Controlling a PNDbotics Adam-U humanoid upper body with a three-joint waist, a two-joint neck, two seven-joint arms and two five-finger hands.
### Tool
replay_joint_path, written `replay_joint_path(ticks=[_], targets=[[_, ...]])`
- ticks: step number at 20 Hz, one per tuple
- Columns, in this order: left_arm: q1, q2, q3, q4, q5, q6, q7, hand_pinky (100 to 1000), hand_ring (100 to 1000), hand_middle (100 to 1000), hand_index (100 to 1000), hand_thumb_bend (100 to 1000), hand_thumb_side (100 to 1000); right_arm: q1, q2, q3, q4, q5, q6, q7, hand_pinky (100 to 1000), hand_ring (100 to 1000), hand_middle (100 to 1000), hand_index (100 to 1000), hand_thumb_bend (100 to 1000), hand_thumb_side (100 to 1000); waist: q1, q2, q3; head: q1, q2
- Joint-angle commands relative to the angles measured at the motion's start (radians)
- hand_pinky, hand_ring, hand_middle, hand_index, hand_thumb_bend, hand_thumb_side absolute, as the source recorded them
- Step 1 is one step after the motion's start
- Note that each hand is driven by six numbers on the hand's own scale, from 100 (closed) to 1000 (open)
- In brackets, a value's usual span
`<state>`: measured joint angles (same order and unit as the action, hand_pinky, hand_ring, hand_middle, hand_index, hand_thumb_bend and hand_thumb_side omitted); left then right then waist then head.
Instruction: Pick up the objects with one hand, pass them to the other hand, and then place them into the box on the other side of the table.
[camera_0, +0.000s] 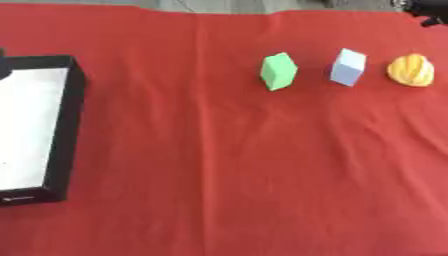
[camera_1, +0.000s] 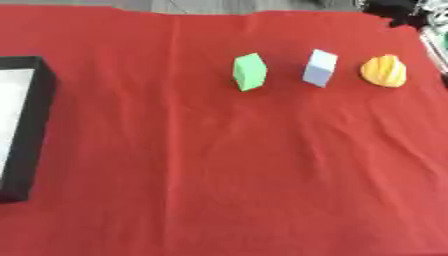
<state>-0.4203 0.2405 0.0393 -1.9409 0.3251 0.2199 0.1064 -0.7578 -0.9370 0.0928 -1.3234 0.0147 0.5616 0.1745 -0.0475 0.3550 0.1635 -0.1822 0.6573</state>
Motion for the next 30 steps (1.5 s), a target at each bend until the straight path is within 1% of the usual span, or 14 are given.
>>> replay_joint_path(ticks=[1, 3, 4, 8, 9, 11, 13, 17, 19, 22, 25, 27, 28, 30], targets=[[-0.003, 0.028, -0.002, -0.009, -0.002, 0.0, -0.004, 849, 814, 801, 755, 218, 935, -0.033, -0.06, -0.016, 0.072, 0.127, -0.028, 0.121, 896, 907, 949, 929, 100, 458, -0.001, -0.031, -0.003, -0.008, -0.007], [-0.002, 0.03, -0.003, -0.009, -0.003, 0.0, -0.005, 849, 815, 801, 755, 218, 935, -0.046, -0.065, -0.013, 0.11, 0.21, -0.039, 0.187, 902, 912, 946, 925, 100, 413, -0.003, -0.032, -0.004, -0.011, -0.006], [-0.001, 0.031, -0.004, -0.009, -0.003, 0.0, -0.006, 850, 815, 802, 755, 218, 935, -0.055, -0.066, -0.013, 0.13, 0.252, -0.043, 0.216, 906, 916, 946, 921, 100, 370, -0.003, -0.032, -0.004, -0.011, -0.006], [0.0, 0.034, -0.004, -0.013, -0.004, -0.001, -0.007, 850, 815, 802, 755, 217, 934, -0.09, -0.06, -0.023, 0.204, 0.416, -0.062, 0.3, 916, 924, 944, 916, 100, 254, -0.005, -0.032, -0.006, -0.014, -0.011], [0.0, 0.034, -0.004, -0.013, -0.004, 0.0, -0.007, 850, 815, 802, 755, 217, 935, -0.096, -0.058, -0.027, 0.218, 0.448, -0.069, 0.317, 918, 925, 943, 915, 100, 225, -0.006, -0.031, -0.007, -0.014, -0.011], [0.0, 0.036, -0.005, -0.014, -0.005, 0.0, -0.007, 850, 816, 802, 755, 217, 935, -0.103, -0.055, -0.031, 0.243, 0.501, -0.082, 0.346, 938, 929, 935, 912, 100, 140, -0.007, -0.029, -0.007, -0.014, -0.013], [0.0, 0.037, -0.006, -0.018, -0.005, 0.001, -0.009, 850, 816, 803, 755, 217, 935, -0.11, -0.052, -0.035, 0.263, 0.548, -0.093, 0.371, 940, 931, 929, 912, 118, 100, -0.006, -0.026, -0.007, -0.015, -0.015], [0.001, 0.04, -0.008, -0.023, -0.005, 0.002, -0.011, 850, 816, 803, 755, 215, 936, -0.125, -0.044, -0.043, 0.293, 0.617, -0.113, 0.396, 941, 932, 920, 904, 166, 100, -0.005, -0.02, -0.009, -0.016, -0.015], [0.0, 0.04, -0.008, -0.025, -0.005, 0.003, -0.012, 850, 817, 803, 755, 215, 937, -0.131, -0.038, -0.042, 0.31, 0.65, -0.12, 0.404, 942, 930, 913, 886, 186, 100, -0.003, -0.016, -0.008, -0.017, -0.017], [-0.002, 0.039, -0.009, -0.028, -0.005, 0.003, -0.013, 849, 817, 803, 755, 215, 937, -0.138, -0.024, -0.044, 0.339, 0.691, -0.127, 0.412, 942, 929, 911, 870, 201, 100, 0.0, -0.009, -0.004, -0.021, -0.02], [-0.004, 0.038, -0.01, -0.031, -0.004, 0.002, -0.014, 850, 817, 803, 755, 214, 938, -0.143, -0.012, -0.047, 0.362, 0.713, -0.135, 0.417, 943, 929, 912, 882, 231, 100, 0.002, -0.001, 0.0, -0.033, -0.023], [-0.005, 0.038, -0.01, -0.034, -0.004, 0.003, -0.015, 850, 817, 803, 755, 213, 938, -0.144, -0.008, -0.046, 0.372, 0.727, -0.145, 0.42, 944, 928, 907, 893, 293, 100, 0.003, 0.003, 0.002, -0.038, -0.025], [-0.005, 0.037, -0.009, -0.035, -0.004, 0.003, -0.014, 850, 817, 803, 755, 214, 939, -0.144, -0.006, -0.045, 0.379, 0.736, -0.149, 0.424, 943, 926, 907, 900, 305, 100, 0.004, 0.006, 0.003, -0.039, -0.026], [-0.006, 0.035, -0.006, -0.04, -0.002, 0.003, -0.013, 850, 818, 804, 755, 215, 938, -0.147, 0.001, -0.05, 0.395, 0.751, -0.155, 0.432, 942, 925, 907, 907, 292, 100, 0.006, 0.01, 0.005, -0.04, -0.025]])
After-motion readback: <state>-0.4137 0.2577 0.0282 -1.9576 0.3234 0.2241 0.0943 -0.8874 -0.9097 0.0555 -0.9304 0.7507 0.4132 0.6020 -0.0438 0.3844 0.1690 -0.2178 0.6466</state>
